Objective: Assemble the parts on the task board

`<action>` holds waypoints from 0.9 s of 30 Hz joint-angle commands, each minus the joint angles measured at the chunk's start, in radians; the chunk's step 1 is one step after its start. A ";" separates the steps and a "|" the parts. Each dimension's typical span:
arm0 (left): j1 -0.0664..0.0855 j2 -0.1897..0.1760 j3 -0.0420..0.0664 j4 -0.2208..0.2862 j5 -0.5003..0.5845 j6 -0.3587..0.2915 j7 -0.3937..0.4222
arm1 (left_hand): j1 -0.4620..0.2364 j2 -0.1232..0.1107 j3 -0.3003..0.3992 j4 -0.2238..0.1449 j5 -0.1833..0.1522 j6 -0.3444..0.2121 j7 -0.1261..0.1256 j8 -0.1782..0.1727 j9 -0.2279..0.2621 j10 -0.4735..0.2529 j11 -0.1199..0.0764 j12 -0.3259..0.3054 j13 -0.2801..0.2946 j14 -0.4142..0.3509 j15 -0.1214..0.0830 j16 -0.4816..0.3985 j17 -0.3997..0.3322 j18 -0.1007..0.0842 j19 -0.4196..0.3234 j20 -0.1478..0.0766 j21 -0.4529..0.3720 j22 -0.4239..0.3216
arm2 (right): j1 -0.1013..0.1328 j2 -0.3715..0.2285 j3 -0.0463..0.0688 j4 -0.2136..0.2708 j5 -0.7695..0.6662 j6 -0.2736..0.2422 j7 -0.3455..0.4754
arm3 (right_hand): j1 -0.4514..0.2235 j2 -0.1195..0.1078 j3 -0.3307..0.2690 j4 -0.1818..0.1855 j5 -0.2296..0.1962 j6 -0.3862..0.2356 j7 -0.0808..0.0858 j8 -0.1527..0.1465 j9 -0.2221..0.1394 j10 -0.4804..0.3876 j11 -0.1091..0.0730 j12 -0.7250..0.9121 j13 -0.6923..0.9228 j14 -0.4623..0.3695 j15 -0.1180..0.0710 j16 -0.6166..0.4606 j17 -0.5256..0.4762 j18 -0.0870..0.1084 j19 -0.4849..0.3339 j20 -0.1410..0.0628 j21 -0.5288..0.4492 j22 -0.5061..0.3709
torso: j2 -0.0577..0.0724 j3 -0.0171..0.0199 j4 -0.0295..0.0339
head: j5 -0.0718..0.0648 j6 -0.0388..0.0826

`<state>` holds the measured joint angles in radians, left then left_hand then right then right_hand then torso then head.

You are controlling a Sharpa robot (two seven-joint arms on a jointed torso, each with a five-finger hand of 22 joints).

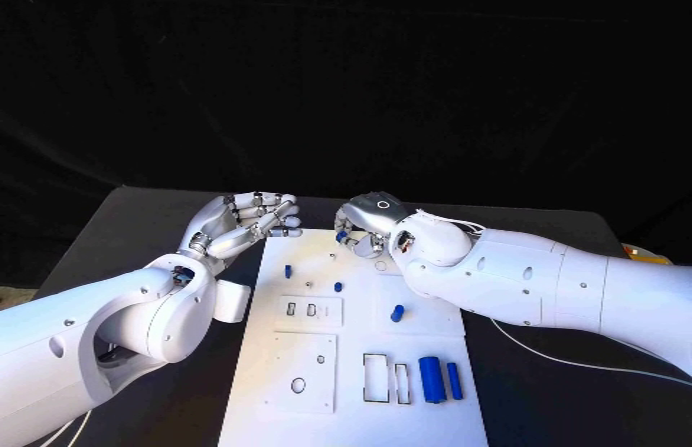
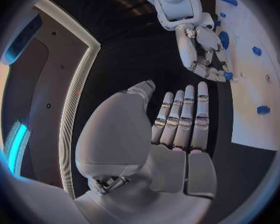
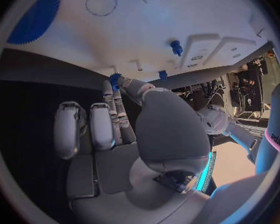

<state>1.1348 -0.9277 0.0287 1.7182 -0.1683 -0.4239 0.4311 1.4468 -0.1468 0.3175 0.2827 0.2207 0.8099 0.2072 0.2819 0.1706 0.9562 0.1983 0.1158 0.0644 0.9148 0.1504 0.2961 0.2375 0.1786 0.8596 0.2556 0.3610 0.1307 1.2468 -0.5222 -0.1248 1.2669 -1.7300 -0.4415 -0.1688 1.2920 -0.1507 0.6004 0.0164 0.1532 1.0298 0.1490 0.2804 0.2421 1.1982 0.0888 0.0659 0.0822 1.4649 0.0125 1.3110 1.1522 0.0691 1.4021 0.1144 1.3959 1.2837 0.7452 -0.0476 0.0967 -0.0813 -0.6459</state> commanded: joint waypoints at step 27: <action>0.014 0.000 0.001 0.005 0.004 0.019 0.003 | 0.003 -0.010 0.009 0.000 -0.004 -0.005 0.038 -0.003 -0.001 0.000 -0.003 -0.007 0.001 -0.010 0.003 -0.009 0.002 0.004 0.008 -0.003 0.006 0.000 | -0.008 0.046 -0.001 -0.052 -0.001 0.049 0.009 | -0.019 -0.009 0.006 0.009 -0.002 -0.005 0.003 0.003 0.009 0.002 0.001 -0.004 -0.003 0.026 -0.005 0.001 -0.009 -0.005 -0.005 -0.002 -0.002 -0.009 | 0.006 -0.0019 -0.0022 | 0.005 -0.007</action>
<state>1.1467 -0.9296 0.0289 1.7215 -0.1668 -0.4216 0.4298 1.4468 -0.1468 0.3203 0.2798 0.2207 0.8099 0.2072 0.2819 0.1706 0.9562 0.1983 0.1158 0.0643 0.9111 0.1541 0.2895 0.2386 0.1786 0.8596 0.2556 0.3609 0.1307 1.2460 -0.4758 -0.1207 1.2200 -1.7275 -0.4351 -0.1647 1.2816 -0.1611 0.6045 0.0207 0.1529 1.0197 0.1517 0.2796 0.2500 1.1984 0.0892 0.0661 0.0802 1.4648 0.0125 1.3110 1.1436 0.0692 1.4019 0.1145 1.3958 1.2757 0.7511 -0.0488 0.0953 -0.0767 -0.6519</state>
